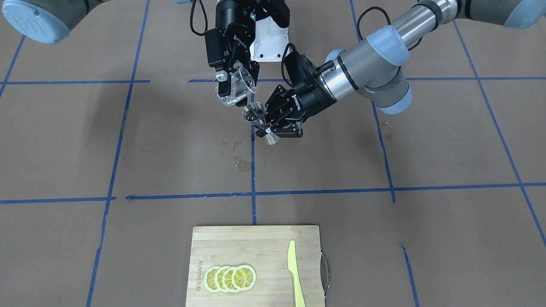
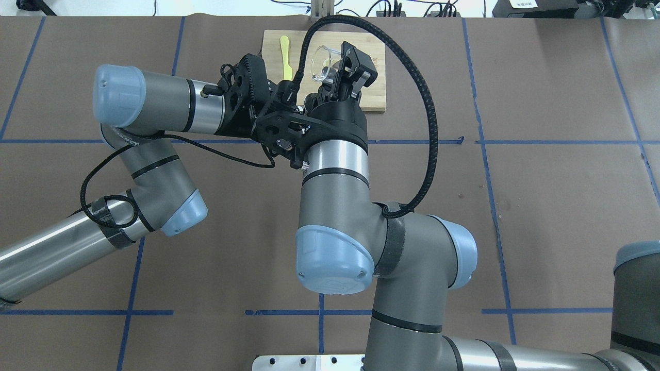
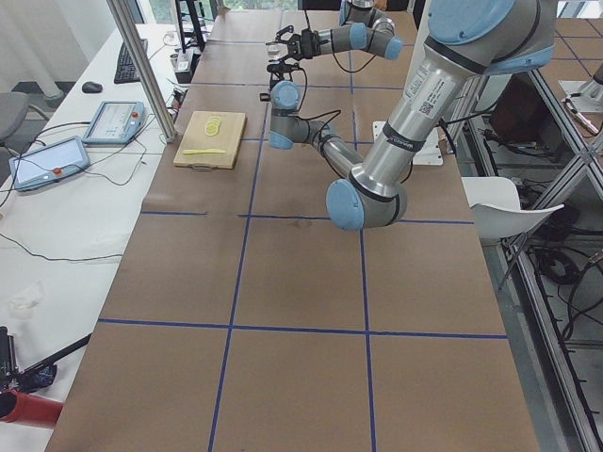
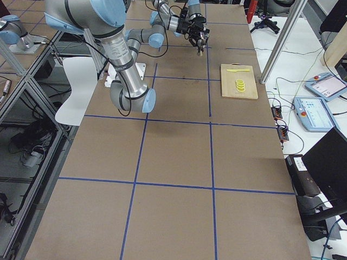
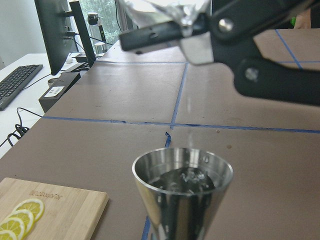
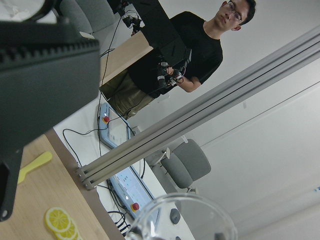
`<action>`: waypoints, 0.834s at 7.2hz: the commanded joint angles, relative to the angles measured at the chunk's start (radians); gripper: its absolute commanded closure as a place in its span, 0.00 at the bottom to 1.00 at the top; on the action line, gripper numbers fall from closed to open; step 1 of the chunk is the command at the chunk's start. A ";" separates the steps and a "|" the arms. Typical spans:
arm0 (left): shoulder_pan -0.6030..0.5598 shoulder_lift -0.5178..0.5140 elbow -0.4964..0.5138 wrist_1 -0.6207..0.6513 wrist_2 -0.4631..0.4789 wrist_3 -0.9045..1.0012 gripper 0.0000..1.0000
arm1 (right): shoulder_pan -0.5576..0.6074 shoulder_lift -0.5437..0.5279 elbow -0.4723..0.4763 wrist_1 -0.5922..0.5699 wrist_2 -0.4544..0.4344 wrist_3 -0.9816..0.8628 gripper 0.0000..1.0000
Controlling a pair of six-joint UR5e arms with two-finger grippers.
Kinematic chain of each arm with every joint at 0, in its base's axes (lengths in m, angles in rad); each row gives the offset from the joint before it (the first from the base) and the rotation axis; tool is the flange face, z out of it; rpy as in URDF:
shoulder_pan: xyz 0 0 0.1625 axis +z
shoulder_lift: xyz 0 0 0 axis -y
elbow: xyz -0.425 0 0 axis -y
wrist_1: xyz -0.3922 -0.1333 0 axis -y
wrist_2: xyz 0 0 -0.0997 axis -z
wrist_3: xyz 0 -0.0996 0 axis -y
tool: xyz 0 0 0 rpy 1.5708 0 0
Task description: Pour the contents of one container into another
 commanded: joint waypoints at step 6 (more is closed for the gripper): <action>0.000 0.002 0.000 0.001 0.000 0.001 1.00 | 0.058 -0.195 0.236 0.047 0.271 0.501 1.00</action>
